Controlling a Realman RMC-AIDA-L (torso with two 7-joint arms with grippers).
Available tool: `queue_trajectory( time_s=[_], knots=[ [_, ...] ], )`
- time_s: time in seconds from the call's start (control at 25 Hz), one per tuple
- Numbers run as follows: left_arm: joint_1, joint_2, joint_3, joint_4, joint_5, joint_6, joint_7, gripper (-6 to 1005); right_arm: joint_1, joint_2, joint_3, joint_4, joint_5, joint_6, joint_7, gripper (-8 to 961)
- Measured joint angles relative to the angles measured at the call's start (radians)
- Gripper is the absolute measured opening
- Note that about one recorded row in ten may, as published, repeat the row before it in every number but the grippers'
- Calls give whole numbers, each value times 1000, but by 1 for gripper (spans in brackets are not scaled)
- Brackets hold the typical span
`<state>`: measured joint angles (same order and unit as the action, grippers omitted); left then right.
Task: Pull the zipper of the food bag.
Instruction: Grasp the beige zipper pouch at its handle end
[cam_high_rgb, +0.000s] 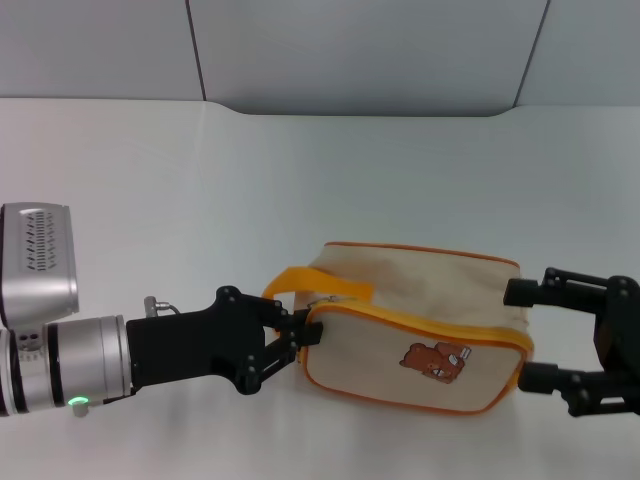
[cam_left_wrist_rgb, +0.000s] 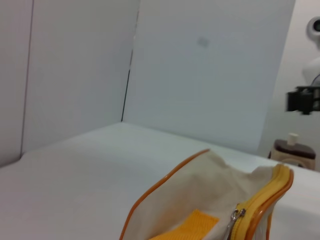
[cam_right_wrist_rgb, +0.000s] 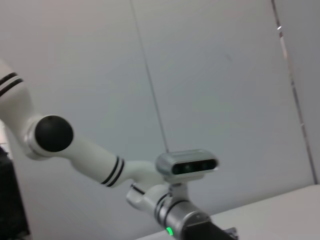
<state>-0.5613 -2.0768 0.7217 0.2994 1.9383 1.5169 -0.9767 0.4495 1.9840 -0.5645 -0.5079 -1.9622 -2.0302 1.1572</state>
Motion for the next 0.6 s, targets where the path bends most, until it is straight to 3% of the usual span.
queue_trajectory(
  time_s=[0.2,0.52,0.6],
  knots=[
    [3,12,-2,24,-29,76,14,101,1,24,84,3,0,11,-62,797],
    [-3,64,-17,119,-47,230,-17,90,30,99,195,29,22,134,-285,789],
    [-4,67,-18,150,-47,257,-33,89,44,100,196,98,65,171,-382,787]
  ],
)
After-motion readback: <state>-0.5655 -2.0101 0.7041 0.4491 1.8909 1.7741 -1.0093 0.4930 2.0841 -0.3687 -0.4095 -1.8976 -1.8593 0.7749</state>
